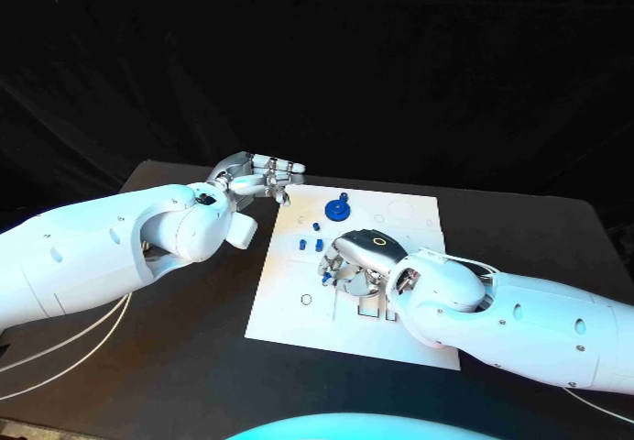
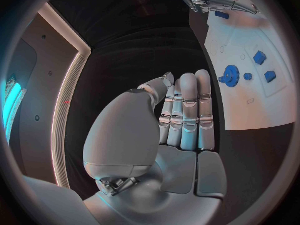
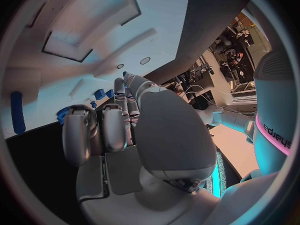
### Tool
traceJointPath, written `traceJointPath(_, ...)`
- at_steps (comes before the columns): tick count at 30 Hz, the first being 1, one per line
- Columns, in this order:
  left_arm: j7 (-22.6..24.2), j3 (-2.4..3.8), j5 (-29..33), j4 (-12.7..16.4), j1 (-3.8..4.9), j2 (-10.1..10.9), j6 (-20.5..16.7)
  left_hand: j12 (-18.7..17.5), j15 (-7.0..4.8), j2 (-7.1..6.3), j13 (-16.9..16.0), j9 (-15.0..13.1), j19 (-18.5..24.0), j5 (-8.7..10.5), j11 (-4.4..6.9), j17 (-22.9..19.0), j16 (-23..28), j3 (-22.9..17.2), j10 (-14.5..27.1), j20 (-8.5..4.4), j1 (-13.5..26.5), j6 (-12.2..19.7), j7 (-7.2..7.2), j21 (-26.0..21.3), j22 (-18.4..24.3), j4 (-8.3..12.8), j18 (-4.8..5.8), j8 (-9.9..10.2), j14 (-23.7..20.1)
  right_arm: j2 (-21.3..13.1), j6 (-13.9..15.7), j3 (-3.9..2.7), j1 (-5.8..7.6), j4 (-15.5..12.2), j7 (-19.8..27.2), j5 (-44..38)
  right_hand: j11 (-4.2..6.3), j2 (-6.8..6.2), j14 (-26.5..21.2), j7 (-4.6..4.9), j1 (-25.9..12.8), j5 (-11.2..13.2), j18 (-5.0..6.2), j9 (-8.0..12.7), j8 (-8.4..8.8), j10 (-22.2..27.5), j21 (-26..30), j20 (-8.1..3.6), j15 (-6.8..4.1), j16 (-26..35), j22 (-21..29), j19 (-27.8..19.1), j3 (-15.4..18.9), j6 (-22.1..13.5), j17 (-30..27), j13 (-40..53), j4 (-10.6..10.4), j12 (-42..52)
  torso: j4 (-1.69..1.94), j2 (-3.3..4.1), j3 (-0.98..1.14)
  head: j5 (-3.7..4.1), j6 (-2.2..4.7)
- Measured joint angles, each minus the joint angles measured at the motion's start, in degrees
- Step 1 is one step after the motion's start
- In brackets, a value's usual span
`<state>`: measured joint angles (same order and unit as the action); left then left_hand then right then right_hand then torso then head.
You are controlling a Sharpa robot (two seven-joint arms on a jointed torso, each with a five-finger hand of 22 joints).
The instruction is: Assemble the parts on the task board
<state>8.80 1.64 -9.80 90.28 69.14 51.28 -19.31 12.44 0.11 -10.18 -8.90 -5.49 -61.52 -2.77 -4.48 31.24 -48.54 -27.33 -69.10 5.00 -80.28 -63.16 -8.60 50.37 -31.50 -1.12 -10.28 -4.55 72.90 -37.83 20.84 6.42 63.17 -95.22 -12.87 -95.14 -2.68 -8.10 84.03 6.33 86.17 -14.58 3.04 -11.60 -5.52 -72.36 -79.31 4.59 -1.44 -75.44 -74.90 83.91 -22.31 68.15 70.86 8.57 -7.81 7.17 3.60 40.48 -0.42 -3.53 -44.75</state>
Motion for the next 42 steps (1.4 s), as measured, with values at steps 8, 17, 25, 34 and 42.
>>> traceJointPath(8, -0.04, 0.00, 0.02, 0.04, 0.00, 0.00, 0.15, 0.00, 0.00, 0.00, 0.00, 0.00, 0.00, 0.00, 0.00, 0.00, 0.00, 0.00, 0.00, 0.00, 0.00, 0.00, 0.00, 0.00, 0.00, 0.00, 0.00, 0.00, 0.00, 0.55, -0.89, 0.11, -0.08, 0.97, -0.07, -0.09, -0.01, 0.00, 0.00, -0.05, 0.00, 0.11, 0.01, -0.02, 0.00, 0.00, 0.00, 0.00, 0.00, 0.00, -0.04, 0.00, 0.00, -0.13, 0.00, -0.01, 0.00, 0.00, 0.04, -0.03, -0.01, -0.15, -0.33)
traceJointPath(17, -0.12, 0.00, 0.04, 0.05, 0.00, -0.04, 0.35, 0.00, -0.21, 0.00, -0.05, -0.01, 0.00, 0.00, 0.00, 0.00, 0.00, 0.00, 0.00, 0.00, 0.00, 0.00, 0.00, -0.24, 0.00, 0.00, 0.00, 0.00, -0.21, 1.07, -1.47, 0.14, -0.16, 1.80, -0.08, -0.38, -0.10, 0.16, 0.00, -0.06, -0.16, 0.19, 0.01, -0.07, 0.04, 0.09, 0.00, 0.00, 0.00, 0.00, -0.04, 0.00, 0.01, -0.16, -0.01, -0.02, 0.00, 0.00, 0.09, -0.04, -0.02, -0.26, -0.62)
traceJointPath(25, -0.18, 0.00, 0.04, 0.06, 0.01, -0.11, 0.55, 0.00, -0.21, 0.00, -0.05, -0.01, 0.00, 0.00, 0.00, 0.01, 0.00, 0.00, 0.00, 0.00, 0.00, 0.00, 0.00, -0.24, -0.01, 0.00, 0.00, 0.00, -0.21, 1.37, -2.25, 0.18, -0.25, 2.17, -0.12, -0.80, -0.11, 0.31, 0.00, 0.07, -0.33, 0.23, 0.01, -0.06, 0.14, 0.09, 0.00, 0.00, 0.00, 0.00, -0.03, 0.00, 0.01, -0.17, -0.01, -0.02, 0.00, 0.00, 0.05, -0.03, -0.02, -0.41, -0.82)
traceJointPath(34, -0.25, 0.00, 0.04, 0.06, 0.01, -0.13, 0.63, 0.00, -0.20, 0.00, -0.04, -0.01, 0.00, 0.00, 0.00, -0.05, 0.00, 0.00, 0.00, 0.00, 0.00, 0.00, 0.00, -0.24, 0.06, 0.00, 0.00, 0.00, -0.21, 1.63, -3.54, 0.17, -0.24, 2.12, -0.18, -1.09, -0.21, 0.17, 0.00, 0.11, -0.48, 0.05, 0.01, -0.04, 0.28, -0.01, 0.00, 0.00, 0.00, 0.00, -0.03, 0.00, 0.02, -0.17, -0.02, 0.06, 0.00, -0.31, 0.04, -0.06, -0.02, -0.63, -1.08)
traceJointPath(42, -0.30, 0.00, 0.04, 0.04, 0.01, -0.14, 0.64, 0.00, -0.20, 0.00, -0.04, -0.01, 0.00, 0.00, 0.00, -0.05, 0.00, 0.00, 0.00, 0.00, 0.00, 0.00, 0.00, -0.23, 0.06, 0.00, 0.00, 0.00, -0.21, 1.84, -4.10, 0.23, -0.23, 2.33, -0.36, -1.20, -1.41, -0.18, -0.02, 1.95, -4.03, 0.32, 0.00, 0.46, 1.50, 3.38, 1.10, 0.14, 0.86, 0.00, -0.02, 0.13, -0.16, -3.66, -0.50, -0.68, 0.17, -2.78, 0.03, -0.08, -0.02, -0.64, -1.02)
